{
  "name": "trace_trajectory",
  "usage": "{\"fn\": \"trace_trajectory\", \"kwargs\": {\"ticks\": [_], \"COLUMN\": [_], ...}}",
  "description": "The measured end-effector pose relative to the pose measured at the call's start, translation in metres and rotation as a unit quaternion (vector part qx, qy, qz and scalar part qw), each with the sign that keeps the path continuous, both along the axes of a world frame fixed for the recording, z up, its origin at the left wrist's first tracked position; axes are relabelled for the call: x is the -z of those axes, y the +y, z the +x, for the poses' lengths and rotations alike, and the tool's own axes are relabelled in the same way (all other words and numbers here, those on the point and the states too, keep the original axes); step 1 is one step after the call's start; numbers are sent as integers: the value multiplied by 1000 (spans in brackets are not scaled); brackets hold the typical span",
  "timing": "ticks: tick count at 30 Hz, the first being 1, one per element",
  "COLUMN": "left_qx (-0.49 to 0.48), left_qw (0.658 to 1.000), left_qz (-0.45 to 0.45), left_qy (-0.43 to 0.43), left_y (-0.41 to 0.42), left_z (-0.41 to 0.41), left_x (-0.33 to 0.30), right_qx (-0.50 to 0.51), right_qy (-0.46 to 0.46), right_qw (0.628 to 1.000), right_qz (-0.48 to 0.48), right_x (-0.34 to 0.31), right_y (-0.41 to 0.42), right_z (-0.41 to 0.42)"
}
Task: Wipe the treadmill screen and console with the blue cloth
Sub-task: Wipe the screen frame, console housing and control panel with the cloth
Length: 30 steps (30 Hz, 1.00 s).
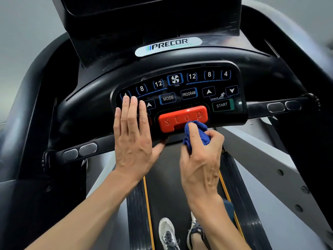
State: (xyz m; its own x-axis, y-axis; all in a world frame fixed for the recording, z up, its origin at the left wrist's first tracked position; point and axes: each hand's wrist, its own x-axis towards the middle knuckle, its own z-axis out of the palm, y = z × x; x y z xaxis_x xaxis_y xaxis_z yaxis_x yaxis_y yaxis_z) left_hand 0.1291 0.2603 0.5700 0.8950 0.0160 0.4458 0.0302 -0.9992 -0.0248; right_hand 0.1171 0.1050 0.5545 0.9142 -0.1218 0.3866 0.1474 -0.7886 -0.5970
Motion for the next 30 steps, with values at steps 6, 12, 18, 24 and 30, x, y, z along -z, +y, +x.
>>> {"fn": "trace_trajectory", "kwargs": {"ticks": [6,12,18,24,30], "left_qx": [7,5,8,8,84], "left_qw": [1000,1000,1000,1000,996], "left_qz": [-1,2,-13,-12,26], "left_qy": [4,-2,3,9,-4], "left_y": [4,3,1,0,-7], "left_z": [0,1,0,0,0], "left_x": [1,1,-1,-1,-2], "right_qx": [-32,-3,-16,-40,82], "right_qy": [7,-5,-2,-3,0], "right_qw": [999,1000,1000,998,991], "right_qz": [-2,-6,9,39,108], "right_x": [-4,-4,1,1,-2], "right_y": [31,8,9,27,36], "right_z": [-13,-1,-1,-16,-6]}}
